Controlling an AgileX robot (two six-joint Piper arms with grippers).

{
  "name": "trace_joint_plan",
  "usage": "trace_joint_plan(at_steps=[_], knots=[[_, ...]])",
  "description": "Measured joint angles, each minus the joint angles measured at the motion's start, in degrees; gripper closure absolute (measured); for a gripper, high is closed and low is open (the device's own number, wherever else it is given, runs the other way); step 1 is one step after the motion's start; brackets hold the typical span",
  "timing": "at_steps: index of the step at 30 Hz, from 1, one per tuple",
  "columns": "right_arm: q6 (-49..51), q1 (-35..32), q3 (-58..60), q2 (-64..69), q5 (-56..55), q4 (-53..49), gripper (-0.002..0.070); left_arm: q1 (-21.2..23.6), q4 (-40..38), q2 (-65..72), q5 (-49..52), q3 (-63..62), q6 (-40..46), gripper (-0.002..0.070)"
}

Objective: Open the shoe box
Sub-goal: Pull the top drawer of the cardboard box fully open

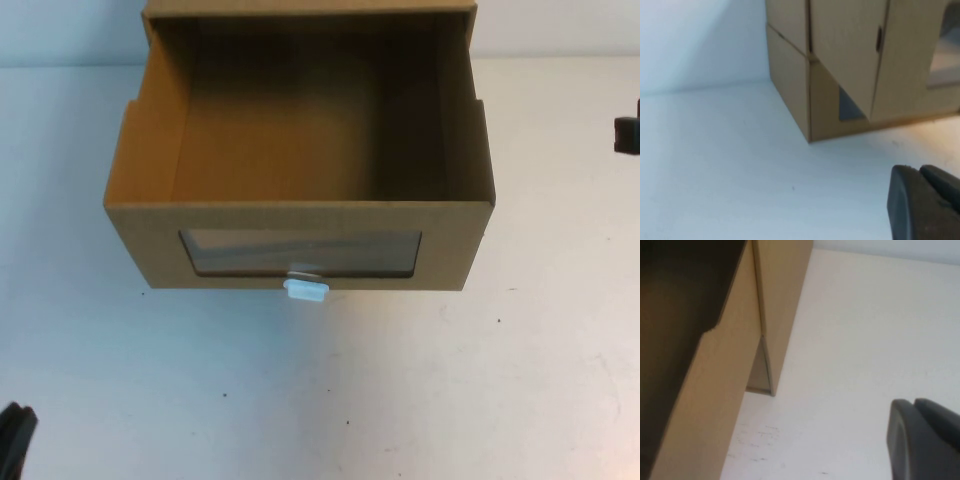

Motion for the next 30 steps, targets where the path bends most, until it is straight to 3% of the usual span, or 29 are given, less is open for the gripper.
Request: trace_joint_plan(at_steps=[7,24,30], knots=[[0.00,0.00,0.00,0.00,-2.48,1.82,0.0689,0.00,0.21,0.00,5.32,0.00,0.42,0.0679],[-0.12,0.00,0.00,1.54,-0.53,4.31,0.0689,0.00,0.41,0.00,5.78,0.00,0.49,0.0679],[-0.12,0.00,0.00,3.56,-0.29,-1.70,0.0689,0.00,0.41,0.00,5.81,0.00,0.56,0.0679]])
